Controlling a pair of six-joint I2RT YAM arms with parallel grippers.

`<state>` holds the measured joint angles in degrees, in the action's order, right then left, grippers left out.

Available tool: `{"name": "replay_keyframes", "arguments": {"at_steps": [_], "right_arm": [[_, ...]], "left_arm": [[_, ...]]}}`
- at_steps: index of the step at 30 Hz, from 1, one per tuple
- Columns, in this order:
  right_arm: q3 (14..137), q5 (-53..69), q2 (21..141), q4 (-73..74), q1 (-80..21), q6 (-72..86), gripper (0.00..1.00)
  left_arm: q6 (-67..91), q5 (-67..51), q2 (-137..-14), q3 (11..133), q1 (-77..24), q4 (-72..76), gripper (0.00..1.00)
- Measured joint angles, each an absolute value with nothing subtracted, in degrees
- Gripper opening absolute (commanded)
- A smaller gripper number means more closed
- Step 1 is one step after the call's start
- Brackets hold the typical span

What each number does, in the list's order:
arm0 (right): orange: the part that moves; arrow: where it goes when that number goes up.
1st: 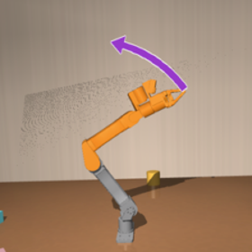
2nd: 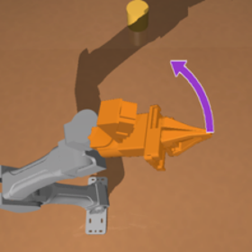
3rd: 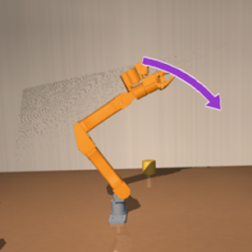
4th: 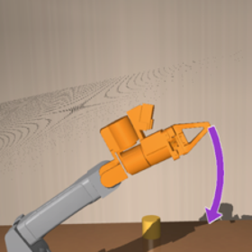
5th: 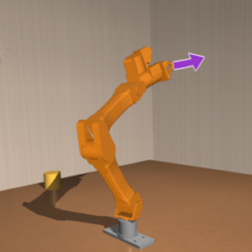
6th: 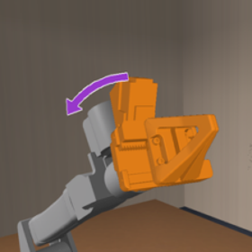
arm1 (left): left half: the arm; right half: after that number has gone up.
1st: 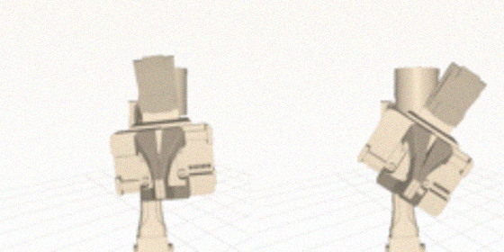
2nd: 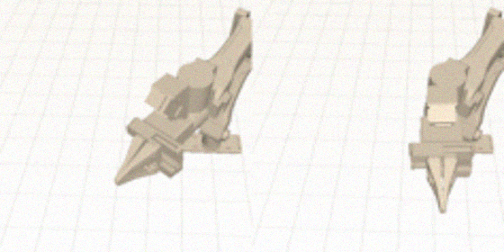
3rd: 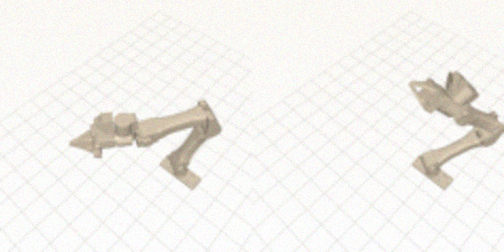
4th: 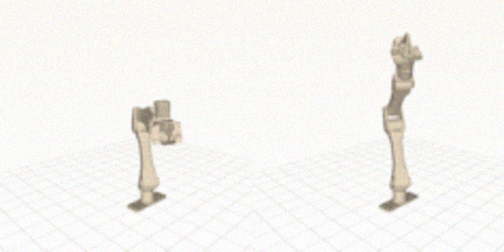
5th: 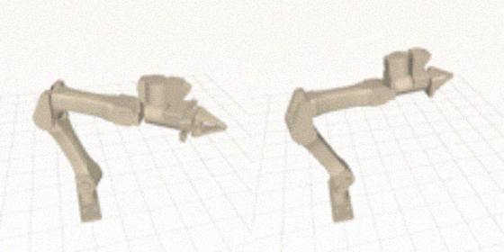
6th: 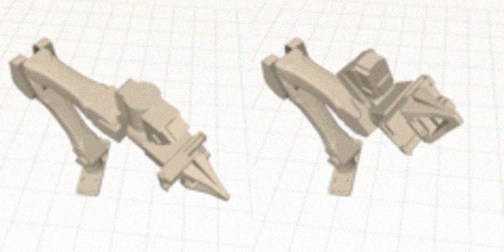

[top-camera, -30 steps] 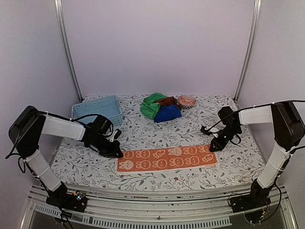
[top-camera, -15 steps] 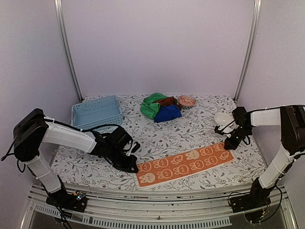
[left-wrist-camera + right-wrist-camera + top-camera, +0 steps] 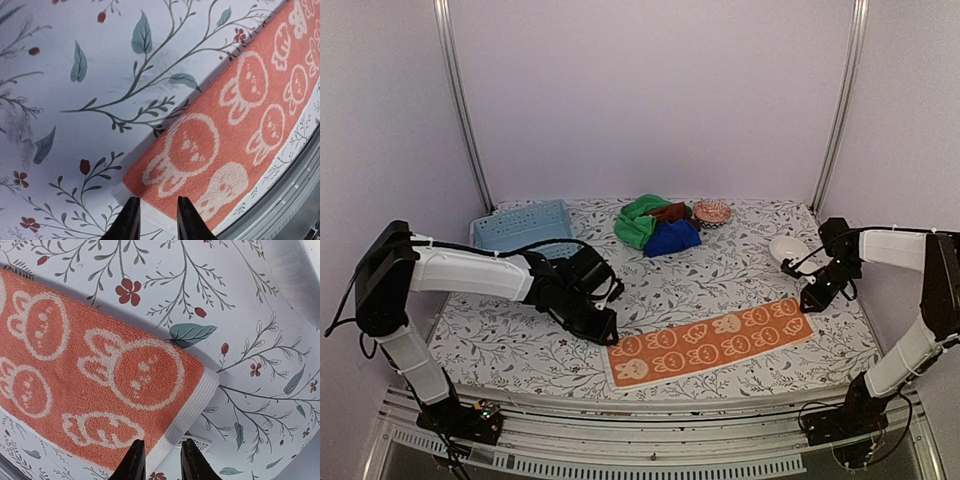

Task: Roll the towels
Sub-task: Adjust the towel at the center of the board.

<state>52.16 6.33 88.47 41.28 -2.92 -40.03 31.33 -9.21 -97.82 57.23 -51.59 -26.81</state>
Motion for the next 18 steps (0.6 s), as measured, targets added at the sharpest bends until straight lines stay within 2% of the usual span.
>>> {"name": "replay_keyframes", "arguments": {"at_steps": [10, 18], "right_arm": [[52.71, 7.94, 88.53, 45.43, -1.96, -33.58, 0.26], [54.37, 9.37, 93.62, 46.06, -0.16, -29.78, 0.27]], "left_arm": [[28.51, -8.78, -99.53, 60.45, -54.33, -25.47, 0.26], [27.0, -9.65, -101.91, 59.07, -57.17, -24.32, 0.24]]}}
